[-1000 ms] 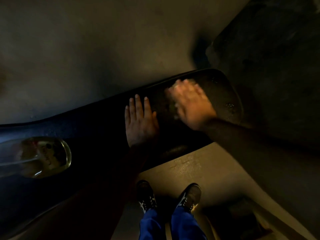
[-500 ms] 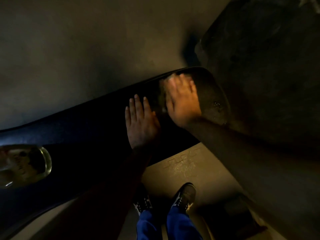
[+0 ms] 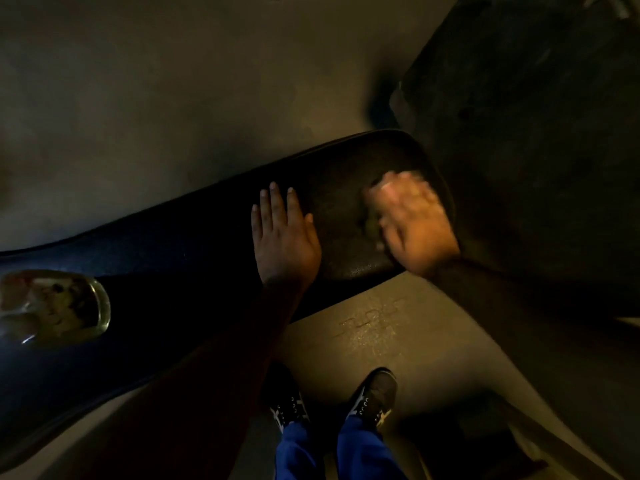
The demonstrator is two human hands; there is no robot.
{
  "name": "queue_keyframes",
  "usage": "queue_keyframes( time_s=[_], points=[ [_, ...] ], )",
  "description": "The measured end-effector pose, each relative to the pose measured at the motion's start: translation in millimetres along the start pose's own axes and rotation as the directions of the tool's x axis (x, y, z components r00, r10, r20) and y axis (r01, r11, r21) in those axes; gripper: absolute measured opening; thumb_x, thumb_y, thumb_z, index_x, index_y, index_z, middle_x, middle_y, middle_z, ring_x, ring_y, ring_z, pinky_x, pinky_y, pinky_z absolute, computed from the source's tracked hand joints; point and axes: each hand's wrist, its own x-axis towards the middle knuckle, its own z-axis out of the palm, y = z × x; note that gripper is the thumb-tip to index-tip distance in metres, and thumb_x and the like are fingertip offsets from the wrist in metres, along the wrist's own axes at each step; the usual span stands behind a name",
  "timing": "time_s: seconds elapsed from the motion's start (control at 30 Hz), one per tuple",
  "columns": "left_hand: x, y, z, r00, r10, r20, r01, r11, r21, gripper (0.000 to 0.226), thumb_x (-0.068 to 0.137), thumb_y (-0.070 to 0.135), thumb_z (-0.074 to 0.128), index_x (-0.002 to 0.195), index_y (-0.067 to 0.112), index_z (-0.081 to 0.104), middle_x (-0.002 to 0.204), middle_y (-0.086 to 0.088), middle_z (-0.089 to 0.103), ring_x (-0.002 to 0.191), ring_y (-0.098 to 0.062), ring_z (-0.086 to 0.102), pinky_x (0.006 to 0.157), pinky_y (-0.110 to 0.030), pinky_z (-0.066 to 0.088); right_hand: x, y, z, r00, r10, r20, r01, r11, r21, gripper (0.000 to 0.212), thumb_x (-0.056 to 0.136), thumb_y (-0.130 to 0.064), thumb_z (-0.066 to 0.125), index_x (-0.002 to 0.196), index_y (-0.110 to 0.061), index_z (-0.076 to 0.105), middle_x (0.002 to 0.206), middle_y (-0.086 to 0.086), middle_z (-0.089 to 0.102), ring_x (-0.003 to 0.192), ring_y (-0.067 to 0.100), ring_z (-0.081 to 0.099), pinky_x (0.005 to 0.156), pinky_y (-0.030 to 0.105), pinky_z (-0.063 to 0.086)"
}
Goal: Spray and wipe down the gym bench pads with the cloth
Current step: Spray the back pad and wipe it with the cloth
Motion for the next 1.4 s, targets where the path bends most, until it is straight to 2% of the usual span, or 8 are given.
queue_keyframes(
  time_s=[0.07, 0.23, 0.37, 0.53, 0.67, 0.8, 0.97, 1.4],
  points=[
    [-3.2, 5.9, 0.2, 0.997, 0.079, 0.001, -0.079, 0.997, -0.011, 0.051, 0.101, 0.033, 0.036, 0.146, 0.009, 0.04, 0.156, -0.017, 0.031, 0.146, -0.031, 0.026, 0.119, -0.046, 0.02, -10.9, -25.8, 13.0, 0.963, 0.242, -0.121, -0.241, 0.97, 0.02, 0.064, 0.093, -0.037, 0.037, 0.153, -0.014, 0.038, 0.161, 0.017, 0.035, 0.151, 0.037, 0.027, 0.122, 0.057, 0.021],
    [23.6, 35.9, 2.7, 1.0, 0.022, -0.008, -0.023, 0.991, -0.129, 0.049, 0.101, 0.03, 0.037, 0.147, 0.012, 0.039, 0.157, -0.013, 0.03, 0.147, -0.027, 0.023, 0.119, -0.042, 0.018, -35.9, -9.7, 14.5, 0.942, -0.336, 0.023, 0.336, 0.942, 0.019, 0.055, 0.098, -0.033, 0.041, 0.151, -0.018, 0.045, 0.161, 0.012, 0.037, 0.151, 0.031, 0.029, 0.124, 0.053, 0.021],
    [39.8, 43.7, 15.8, 0.997, 0.072, 0.0, -0.071, 0.996, -0.045, 0.054, 0.1, 0.037, 0.033, 0.15, 0.016, 0.034, 0.158, -0.013, 0.028, 0.147, -0.029, 0.023, 0.119, -0.044, 0.019, -6.0, 9.4, 8.7, 0.963, 0.242, -0.119, -0.236, 0.97, 0.064, 0.063, 0.094, -0.037, 0.041, 0.154, -0.019, 0.039, 0.163, 0.011, 0.033, 0.153, 0.031, 0.024, 0.124, 0.055, 0.019],
    [37.0, 44.6, 17.7, 0.997, 0.068, -0.022, -0.068, 0.998, -0.001, 0.054, 0.1, 0.038, 0.035, 0.149, 0.015, 0.038, 0.157, -0.015, 0.029, 0.147, -0.031, 0.024, 0.119, -0.045, 0.018, -20.4, 30.5, -0.8, 0.939, -0.333, 0.085, 0.33, 0.943, 0.043, 0.063, 0.095, -0.041, 0.049, 0.154, -0.023, 0.039, 0.165, 0.007, 0.031, 0.154, 0.027, 0.021, 0.126, 0.049, 0.015],
    [37.4, 44.4, 19.3, 0.998, 0.063, -0.023, -0.063, 0.998, 0.005, 0.054, 0.099, 0.038, 0.036, 0.149, 0.016, 0.038, 0.157, -0.015, 0.029, 0.147, -0.031, 0.024, 0.119, -0.045, 0.018, 20.2, 33.4, -5.3, 0.977, 0.21, -0.036, -0.204, 0.971, 0.125, 0.068, 0.091, -0.044, 0.049, 0.155, -0.023, 0.038, 0.165, 0.009, 0.029, 0.154, 0.031, 0.02, 0.124, 0.054, 0.019],
    [37.5, 43.8, 21.1, 0.997, 0.066, -0.034, -0.065, 0.998, 0.012, 0.055, 0.099, 0.038, 0.036, 0.149, 0.015, 0.038, 0.157, -0.016, 0.03, 0.146, -0.033, 0.025, 0.119, -0.046, 0.017, 40.8, 29.7, -11.4, 1.0, -0.001, 0.0, 0.001, 0.992, 0.128, 0.071, 0.087, -0.045, 0.049, 0.154, -0.023, 0.039, 0.165, 0.009, 0.03, 0.154, 0.031, 0.02, 0.125, 0.05, 0.016],
    [38.5, 44.2, 20.1, 0.998, 0.054, 0.012, -0.055, 0.998, 0.027, 0.056, 0.1, 0.04, 0.032, 0.151, 0.017, 0.033, 0.159, -0.015, 0.026, 0.148, -0.032, 0.02, 0.119, -0.046, 0.015, 96.8, 21.3, -18.0, 0.928, 0.373, -0.014, -0.364, 0.912, 0.189, 0.075, 0.087, -0.048, 0.04, 0.153, -0.013, 0.038, 0.159, 0.015, 0.038, 0.15, 0.037, 0.027, 0.122, 0.051, 0.024],
    [38.2, 47.1, 12.3, 0.994, 0.028, 0.107, -0.034, 0.998, 0.053, 0.058, 0.101, 0.043, 0.023, 0.154, 0.021, 0.022, 0.162, -0.01, 0.015, 0.15, -0.026, 0.009, 0.122, -0.041, 0.006, 68.0, 63.0, -19.9, 0.998, -0.049, 0.047, 0.041, 0.988, 0.152, 0.07, 0.091, -0.042, 0.037, 0.156, -0.018, 0.036, 0.164, 0.013, 0.031, 0.153, 0.033, 0.024, 0.125, 0.049, 0.021]
  ],
)
